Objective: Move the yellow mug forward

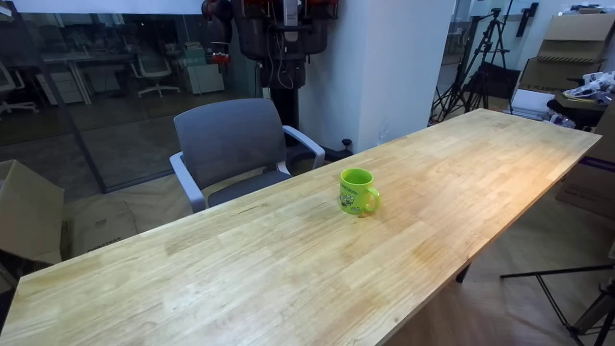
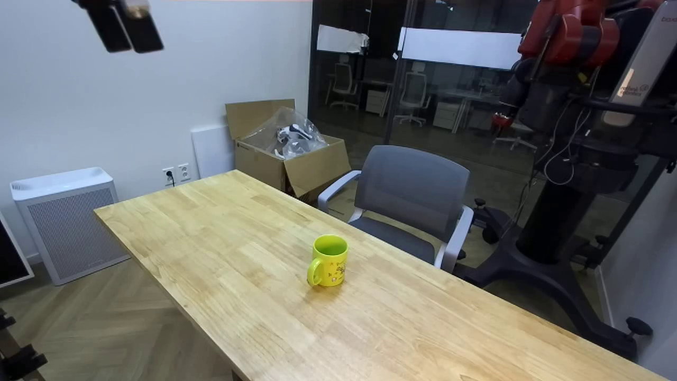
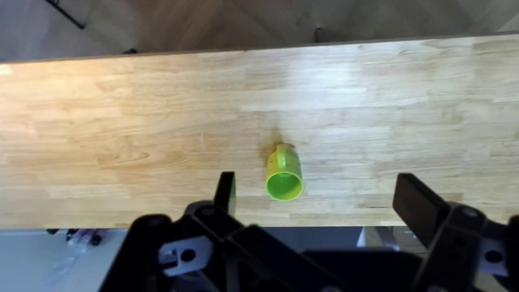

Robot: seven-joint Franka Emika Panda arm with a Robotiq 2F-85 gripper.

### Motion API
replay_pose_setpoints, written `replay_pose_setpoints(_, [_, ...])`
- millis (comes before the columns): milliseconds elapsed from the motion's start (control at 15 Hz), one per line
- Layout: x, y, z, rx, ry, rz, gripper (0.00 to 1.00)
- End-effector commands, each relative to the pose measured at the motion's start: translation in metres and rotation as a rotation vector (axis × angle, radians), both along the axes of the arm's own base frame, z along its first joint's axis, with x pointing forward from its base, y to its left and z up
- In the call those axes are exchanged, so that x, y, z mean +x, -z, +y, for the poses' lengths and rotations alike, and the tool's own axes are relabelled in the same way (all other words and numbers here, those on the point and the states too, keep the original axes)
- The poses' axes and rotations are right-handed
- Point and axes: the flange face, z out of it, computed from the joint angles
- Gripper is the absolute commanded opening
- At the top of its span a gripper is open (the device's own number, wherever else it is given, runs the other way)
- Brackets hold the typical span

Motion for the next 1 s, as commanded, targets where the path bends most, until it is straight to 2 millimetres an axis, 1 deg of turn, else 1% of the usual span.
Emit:
replay_pose_setpoints(0, [0.048, 0.035, -0.026, -0.107, -0.042, 0.032, 1.00])
replay_pose_setpoints(200, [0.073, 0.058, -0.029, -0.161, -0.084, 0.031, 1.00])
replay_pose_setpoints(267, [0.075, 0.059, -0.031, -0.180, -0.080, 0.017, 1.00])
replay_pose_setpoints(333, [0.065, 0.062, -0.029, -0.147, -0.077, 0.030, 1.00])
replay_pose_setpoints(400, [0.070, 0.067, -0.029, -0.157, -0.085, 0.031, 1.00])
replay_pose_setpoints(533, [0.073, 0.069, -0.030, -0.161, -0.088, 0.032, 1.00])
replay_pose_setpoints(600, [0.071, 0.067, -0.029, -0.143, -0.155, 0.035, 1.00])
replay_pose_setpoints(667, [0.074, 0.069, -0.031, -0.123, -0.225, 0.031, 1.00])
replay_pose_setpoints(800, [0.088, 0.075, -0.045, -0.127, -0.347, 0.036, 1.00])
replay_pose_setpoints(933, [0.104, 0.086, -0.068, -0.153, -0.462, 0.066, 1.00])
